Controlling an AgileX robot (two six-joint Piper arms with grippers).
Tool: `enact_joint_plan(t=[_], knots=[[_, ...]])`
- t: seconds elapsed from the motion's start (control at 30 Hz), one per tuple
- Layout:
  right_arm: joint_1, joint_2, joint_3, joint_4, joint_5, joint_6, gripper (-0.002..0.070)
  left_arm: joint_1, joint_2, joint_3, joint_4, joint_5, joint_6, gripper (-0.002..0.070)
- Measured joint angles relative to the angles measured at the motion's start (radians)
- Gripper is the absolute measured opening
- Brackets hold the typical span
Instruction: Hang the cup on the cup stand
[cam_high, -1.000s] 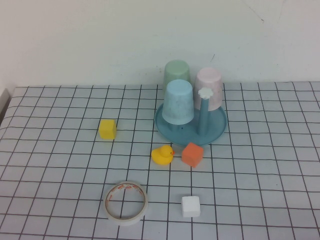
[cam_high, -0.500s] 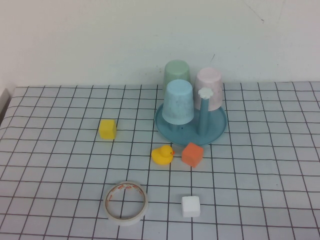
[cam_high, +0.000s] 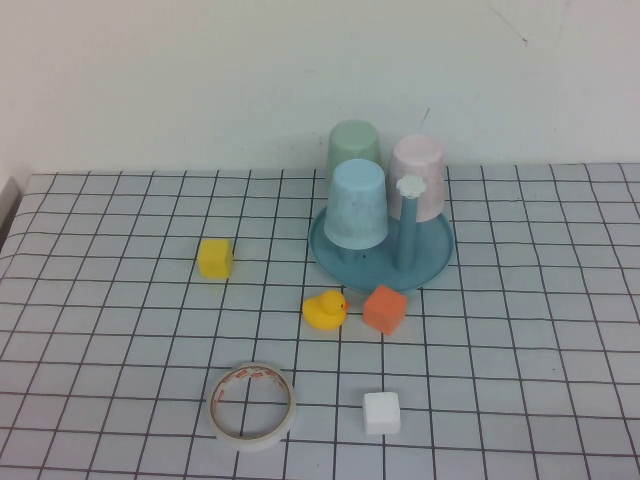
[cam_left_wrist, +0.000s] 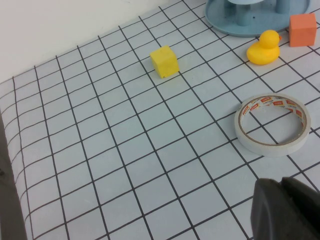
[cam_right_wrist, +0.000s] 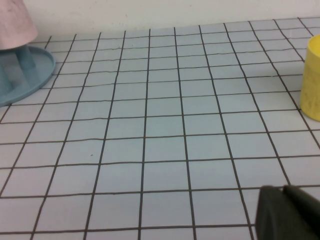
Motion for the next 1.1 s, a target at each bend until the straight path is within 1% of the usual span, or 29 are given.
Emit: enact_joint_plan(t=[0.27,0.37,0.43,0.53,0.6,0.67,0.73,0.8,0.9,1.03,1.1], knots=[[0.000,0.000,0.000,0.000,0.000,0.000,-0.0001,0.000,0.000,0.009,-0.002,-0.005,0.000,-0.0001],[0.000,0.000,0.000,0.000,0.000,0.000,-0.0001,0.010,0.000,0.048,-0.014,-0.013,0.054,-0.0001],[0.000,0.000,0.000,0.000,0.000,0.000,-0.0001,0.039,-0.002,0.084,-0.049,-0.055,0.121,-0.0001],[0.000,0.000,0.000,0.000,0.000,0.000,-0.0001,0.121,-0.034,0.144,-0.129,-0.222,0.255,-0.0001],[0.000,0.000,0.000,0.000,0.000,0.000,-0.0001,0.203,-0.067,0.201,-0.211,-0.372,0.356,-0.0001],[0.000,0.000,0.000,0.000,0.000,0.000,-0.0001,0.294,-0.098,0.259,-0.294,-0.506,0.424,-0.0001],[0.000,0.000,0.000,0.000,0.000,0.000,-0.0001,0.375,-0.134,0.323,-0.357,-0.625,0.455,-0.0001],[0.000,0.000,0.000,0.000,0.000,0.000,-0.0001,0.457,-0.173,0.380,-0.395,-0.716,0.452,-0.0001],[0.000,0.000,0.000,0.000,0.000,0.000,-0.0001,0.556,-0.223,0.432,-0.416,-0.753,0.413,-0.0001],[0.000,0.000,0.000,0.000,0.000,0.000,-0.0001,0.663,-0.234,0.467,-0.423,-0.737,0.397,-0.0001],[0.000,0.000,0.000,0.000,0.000,0.000,-0.0001,0.704,-0.234,0.477,-0.425,-0.716,0.396,-0.0001]])
